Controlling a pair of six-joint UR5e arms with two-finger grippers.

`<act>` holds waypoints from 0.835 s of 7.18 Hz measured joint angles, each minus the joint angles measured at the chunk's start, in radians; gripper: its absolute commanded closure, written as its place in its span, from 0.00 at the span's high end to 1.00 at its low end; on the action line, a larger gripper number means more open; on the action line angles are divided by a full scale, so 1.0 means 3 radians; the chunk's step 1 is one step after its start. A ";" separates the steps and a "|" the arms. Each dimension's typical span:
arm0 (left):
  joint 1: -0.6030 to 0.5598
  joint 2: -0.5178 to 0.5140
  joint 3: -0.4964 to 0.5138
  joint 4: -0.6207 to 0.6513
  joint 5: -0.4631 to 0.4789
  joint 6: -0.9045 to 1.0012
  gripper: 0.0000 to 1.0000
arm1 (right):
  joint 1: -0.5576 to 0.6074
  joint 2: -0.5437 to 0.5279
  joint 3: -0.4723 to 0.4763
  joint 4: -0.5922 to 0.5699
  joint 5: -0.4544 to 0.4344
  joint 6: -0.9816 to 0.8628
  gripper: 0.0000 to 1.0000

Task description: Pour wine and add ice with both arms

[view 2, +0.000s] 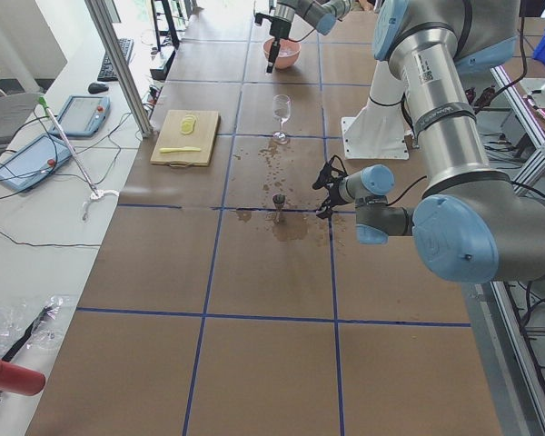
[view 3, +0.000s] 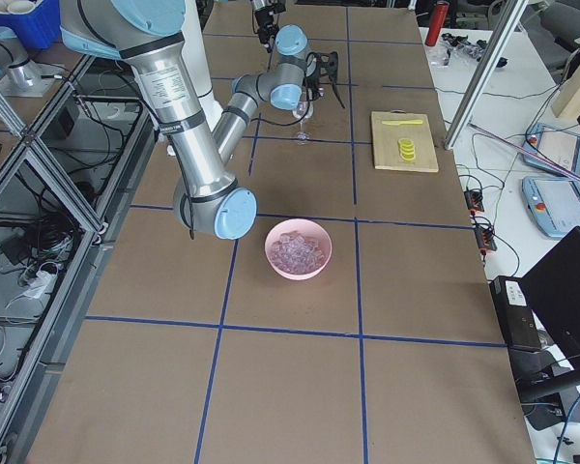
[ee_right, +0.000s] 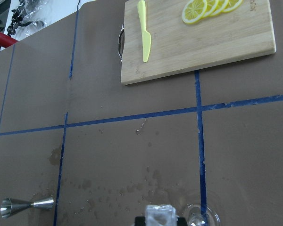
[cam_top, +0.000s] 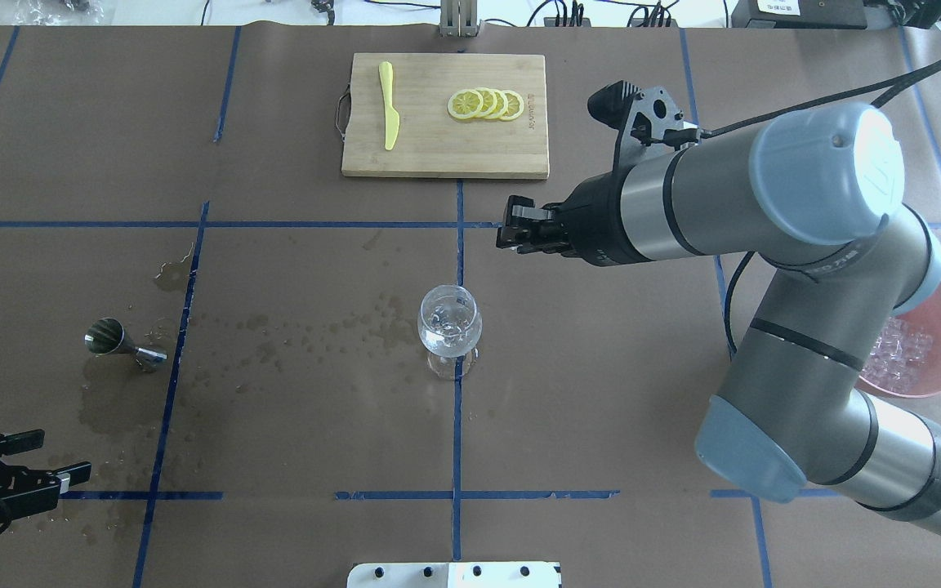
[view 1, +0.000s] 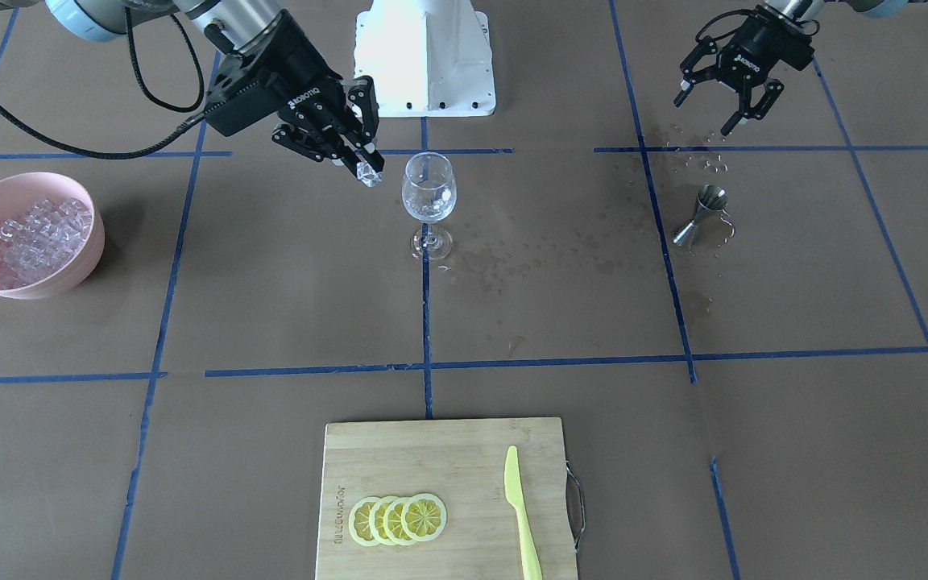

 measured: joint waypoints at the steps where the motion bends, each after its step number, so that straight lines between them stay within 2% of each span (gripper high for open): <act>1: -0.0378 -0.0007 -0.0051 0.0018 -0.0601 0.0000 1.00 | -0.0097 0.0052 -0.0041 0.0000 -0.0079 0.0000 0.00; 2: -0.0697 -0.0024 -0.0072 0.0027 -0.1089 0.0000 1.00 | -0.0197 0.0104 -0.0075 0.0000 -0.0143 0.0008 0.00; 5: -0.0977 -0.0072 -0.0079 0.0035 -0.1633 0.0000 1.00 | -0.0382 0.0155 -0.0139 -0.0001 -0.0227 0.0030 0.00; 6: -0.1054 -0.0083 -0.0079 0.0037 -0.1782 0.0000 1.00 | -0.0395 0.0165 -0.0154 0.0000 -0.0231 0.0032 0.36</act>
